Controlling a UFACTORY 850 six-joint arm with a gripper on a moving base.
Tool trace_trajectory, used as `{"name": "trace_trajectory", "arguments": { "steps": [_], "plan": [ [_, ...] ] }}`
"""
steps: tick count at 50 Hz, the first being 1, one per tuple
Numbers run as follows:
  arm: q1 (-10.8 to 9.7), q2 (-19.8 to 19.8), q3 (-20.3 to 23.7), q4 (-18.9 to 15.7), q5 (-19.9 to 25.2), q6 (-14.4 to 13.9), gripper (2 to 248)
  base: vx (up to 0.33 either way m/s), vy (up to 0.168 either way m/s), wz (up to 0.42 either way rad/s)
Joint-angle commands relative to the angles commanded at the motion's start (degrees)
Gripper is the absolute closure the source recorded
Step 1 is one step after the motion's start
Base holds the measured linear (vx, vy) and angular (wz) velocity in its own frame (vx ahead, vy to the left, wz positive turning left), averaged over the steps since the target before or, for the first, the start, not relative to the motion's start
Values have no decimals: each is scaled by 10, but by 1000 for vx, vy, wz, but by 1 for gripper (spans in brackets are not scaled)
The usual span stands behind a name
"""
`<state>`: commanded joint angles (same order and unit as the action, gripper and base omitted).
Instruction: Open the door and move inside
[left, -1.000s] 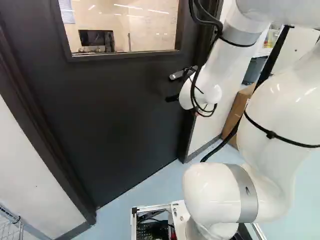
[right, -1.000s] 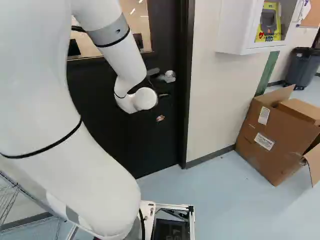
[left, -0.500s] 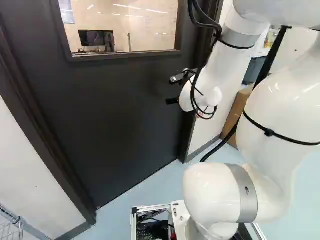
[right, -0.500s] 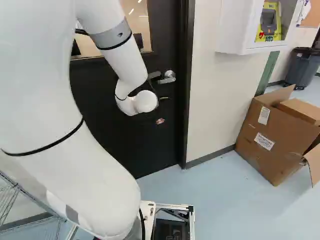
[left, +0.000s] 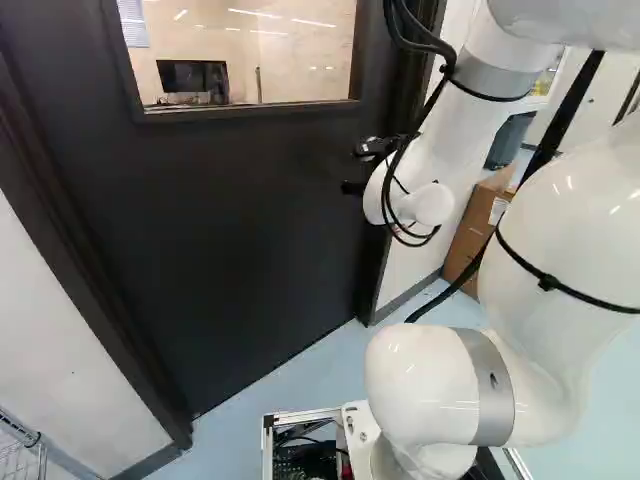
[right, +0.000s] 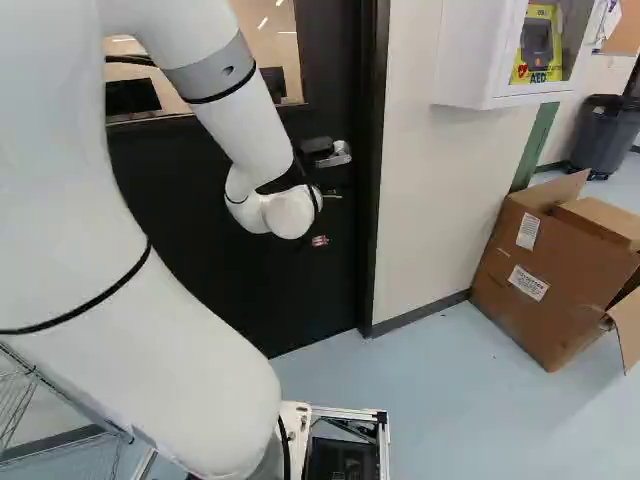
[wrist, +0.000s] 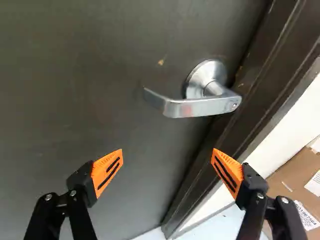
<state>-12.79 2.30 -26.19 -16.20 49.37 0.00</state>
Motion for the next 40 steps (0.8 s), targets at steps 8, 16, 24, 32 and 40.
{"name": "trace_trajectory", "arguments": {
  "steps": [8, 16, 24, 32, 40],
  "plan": [
    [7, -22, -22, 14, 11, 0, 3, 0, 0, 0],
    [15, -45, -46, 16, 13, 0, 3, 0, 0, 0],
    [24, -68, -69, 16, 13, 0, 3, 0, 0, 0],
    [33, -90, -93, 16, 13, 0, 3, -10, 0, -3],
    [42, -113, -118, 16, 13, 0, 3, 0, 0, 0]
  ]
}}
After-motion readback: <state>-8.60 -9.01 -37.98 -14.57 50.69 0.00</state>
